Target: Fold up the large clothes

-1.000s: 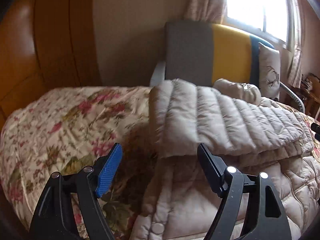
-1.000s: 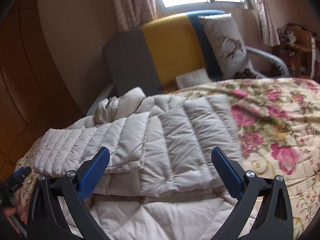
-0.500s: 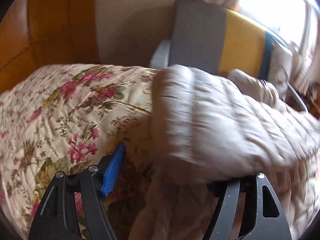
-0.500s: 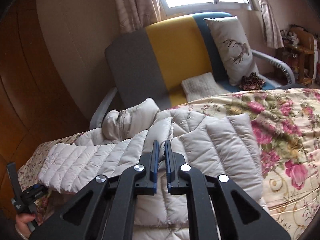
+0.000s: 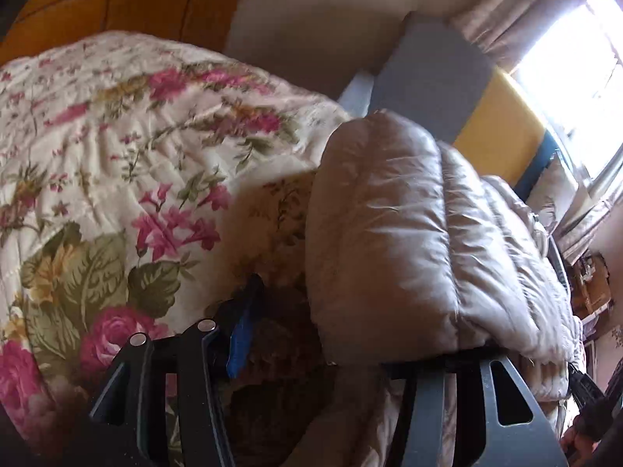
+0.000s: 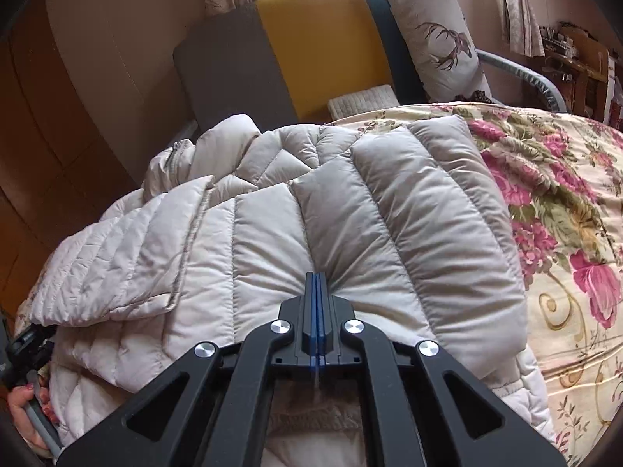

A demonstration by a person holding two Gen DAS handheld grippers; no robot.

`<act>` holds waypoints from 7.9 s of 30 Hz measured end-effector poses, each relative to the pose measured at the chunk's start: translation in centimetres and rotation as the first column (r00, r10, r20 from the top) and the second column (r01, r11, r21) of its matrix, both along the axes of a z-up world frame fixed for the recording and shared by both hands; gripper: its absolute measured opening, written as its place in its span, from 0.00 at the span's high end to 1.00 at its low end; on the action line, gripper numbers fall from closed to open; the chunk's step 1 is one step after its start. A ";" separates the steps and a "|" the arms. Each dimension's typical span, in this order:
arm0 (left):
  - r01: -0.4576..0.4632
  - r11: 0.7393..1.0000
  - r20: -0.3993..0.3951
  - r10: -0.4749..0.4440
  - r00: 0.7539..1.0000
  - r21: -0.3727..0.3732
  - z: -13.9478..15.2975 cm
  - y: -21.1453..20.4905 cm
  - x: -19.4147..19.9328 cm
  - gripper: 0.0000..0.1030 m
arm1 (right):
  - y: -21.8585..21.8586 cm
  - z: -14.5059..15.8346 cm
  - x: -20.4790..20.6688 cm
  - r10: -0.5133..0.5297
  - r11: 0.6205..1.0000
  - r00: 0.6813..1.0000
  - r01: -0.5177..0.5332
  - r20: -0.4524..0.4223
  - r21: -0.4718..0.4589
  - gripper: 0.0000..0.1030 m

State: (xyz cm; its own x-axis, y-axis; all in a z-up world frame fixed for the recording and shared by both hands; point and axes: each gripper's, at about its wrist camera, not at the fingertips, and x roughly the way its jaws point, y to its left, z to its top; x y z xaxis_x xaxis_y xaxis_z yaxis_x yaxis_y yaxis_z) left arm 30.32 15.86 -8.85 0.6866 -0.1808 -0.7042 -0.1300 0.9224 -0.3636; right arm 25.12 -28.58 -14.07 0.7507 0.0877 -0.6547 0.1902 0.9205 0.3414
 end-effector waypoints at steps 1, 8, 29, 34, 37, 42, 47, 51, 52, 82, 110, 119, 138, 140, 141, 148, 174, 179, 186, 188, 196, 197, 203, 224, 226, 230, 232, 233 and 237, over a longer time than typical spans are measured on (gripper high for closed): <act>0.008 1.000 0.007 -0.008 1.000 0.010 0.1 -0.3 -0.1 0.51 | -0.2 0.3 -0.2 0.017 0.999 1.000 -0.018 0.013 0.047 0.86; 0.040 0.997 0.054 -0.043 0.998 0.067 0.8 -2.2 -0.9 0.51 | 1.2 2.7 1.3 0.092 0.954 0.994 -0.107 0.067 0.281 0.43; 0.039 0.996 -0.039 -0.036 0.999 0.082 0.3 -1.2 -1.3 0.37 | 5.0 -0.5 2.0 0.076 0.975 0.997 -0.079 -0.025 -0.207 0.92; -0.010 0.989 -0.049 0.017 0.999 0.145 2.2 0.1 -5.7 0.33 | 4.1 -0.7 1.9 0.078 0.985 0.997 -0.078 -0.004 -0.156 0.91; -0.101 0.974 0.043 0.094 0.995 0.202 4.4 0.5 -7.6 0.33 | 4.0 -0.7 2.0 0.079 0.986 0.997 -0.078 0.002 -0.148 0.91; -0.019 0.959 0.181 -0.034 0.983 0.282 8.5 -4.6 -5.2 0.33 | 4.1 -0.7 1.8 0.077 0.984 0.997 -0.076 0.002 -0.161 0.91; 0.118 0.938 0.127 -0.167 0.978 0.326 8.0 -10.7 0.5 0.33 | 4.5 -0.8 1.6 0.076 0.982 0.997 -0.075 -0.001 -0.175 0.90; 0.140 0.891 0.030 -0.169 0.985 0.433 4.4 -12.8 4.4 0.33 | 4.9 -0.7 1.5 0.075 0.978 0.997 -0.074 -0.003 -0.197 0.90; 0.137 0.893 0.009 -0.156 0.988 0.428 3.2 -12.4 5.0 0.33 | 4.9 -0.7 1.5 0.076 0.977 0.997 -0.074 -0.002 -0.199 0.89; 0.169 0.908 0.011 -0.188 0.982 0.383 0.7 -12.1 1.0 0.04 | 4.9 1.8 -0.4 0.038 0.970 0.996 -0.018 0.077 -0.241 0.35; 0.236 0.955 0.090 -0.255 0.963 0.179 3.8 -9.2 -2.0 0.04 | 4.8 3.9 2.1 0.054 0.982 0.996 -0.065 -0.069 -0.178 0.02; 0.334 0.933 0.124 -0.351 0.928 0.136 6.8 -4.8 -10.8 0.22 | -0.4 6.9 -10.0 0.111 0.984 0.993 -0.117 -0.045 -0.138 0.08; 0.324 0.917 0.015 -0.330 0.944 -0.234 0.6 2.7 -23.3 0.11 | -8.2 -1.3 -27.7 0.147 0.945 0.987 -0.119 -0.067 0.306 0.28; 0.345 0.902 0.021 -0.352 0.936 -0.258 0.0 2.1 -24.5 0.11 | -7.5 -1.4 -28.3 0.163 0.932 0.986 -0.142 -0.036 0.334 0.28; 0.354 0.895 0.022 -0.362 0.932 -0.271 -0.3 1.9 -25.1 0.11 | -7.1 -1.5 -28.4 0.184 0.918 0.983 -0.164 -0.020 0.360 0.28; 0.417 0.841 0.012 -0.440 0.898 -0.345 -1.6 0.5 -27.4 0.18 | -5.1 -2.2 -29.4 0.284 0.861 0.958 -0.267 0.025 0.432 0.29; 0.617 0.679 0.389 -0.484 0.784 -0.398 8.2 -2.4 -31.6 0.85 | -1.7 5.5 -30.8 0.409 0.669 0.822 -0.566 0.397 0.482 0.78; 0.650 0.633 0.461 -0.467 0.754 -0.421 10.5 -1.6 -32.9 0.85 | -2.2 7.6 -32.6 0.409 0.652 0.785 -0.608 0.466 0.452 0.78; 0.710 0.529 0.555 -0.451 0.699 -0.464 13.9 -0.9 -34.8 0.85 | -3.4 9.9 -36.4 0.408 0.604 0.712 -0.679 0.571 0.416 0.78; 0.737 0.514 0.567 -0.478 0.671 -0.438 15.0 -1.2 -35.7 0.85 | -3.2 10.4 -37.3 0.425 0.599 0.690 -0.700 0.586 0.389 0.78; 0.757 0.465 0.564 -0.506 0.652 -0.459 16.1 -1.4 -34.6 0.85 | -3.2 11.1 -38.3 0.436 0.538 0.643 -0.747 0.629 0.391 0.78; 0.743 0.465 0.555 -0.495 0.669 -0.481 15.8 -1.3 -33.9 0.85 | -3.3 11.0 -38.0 0.428 0.535 0.647 -0.744 0.631 0.400 0.78; 0.658 0.522 0.429 -0.501 0.752 -0.543 13.9 -1.7 -27.8 0.84 | -3.5 10.9 -34.5 0.379 0.557 0.729 -0.671 0.569 0.489 0.77; 0.433 0.792 0.125 -0.423 0.897 -0.430 7.1 -6.4 -7.7 0.65 | -7.7 2.4 -16.9 0.100 0.682 0.972 -0.224 0.215 0.696 0.67; 0.405 0.798 0.128 -0.391 0.911 -0.447 6.3 -6.4 -6.6 0.53 | -7.9 1.4 -16.2 0.069 0.703 0.974 -0.202 0.217 0.682 0.56; 0.396 0.840 0.247 -0.322 0.914 -0.370 6.3 -6.1 -7.5 0.04 | -7.8 1.1 -16.2 0.047 0.743 0.965 -0.208 0.260 0.636 0.39; 0.380 0.887 0.273 -0.309 0.911 -0.263 6.3 -6.4 -7.8 0.04 | -7.7 0.7 -16.2 0.049 0.781 0.959 -0.212 0.281 0.587 0.33; 0.368 0.899 0.258 -0.308 0.916 -0.236 5.9 -6.5 -7.5 0.04 | -7.5 1.0 -15.8 0.054 0.804 0.957 -0.211 0.285 0.557 0.33; 0.374 0.920 0.208 -0.346 0.915 -0.115 3.7 -7.3 -7.0 0.04 | -6.4 1.3 -13.9 0.052 0.864 0.960 -0.182 0.277 0.470 0.33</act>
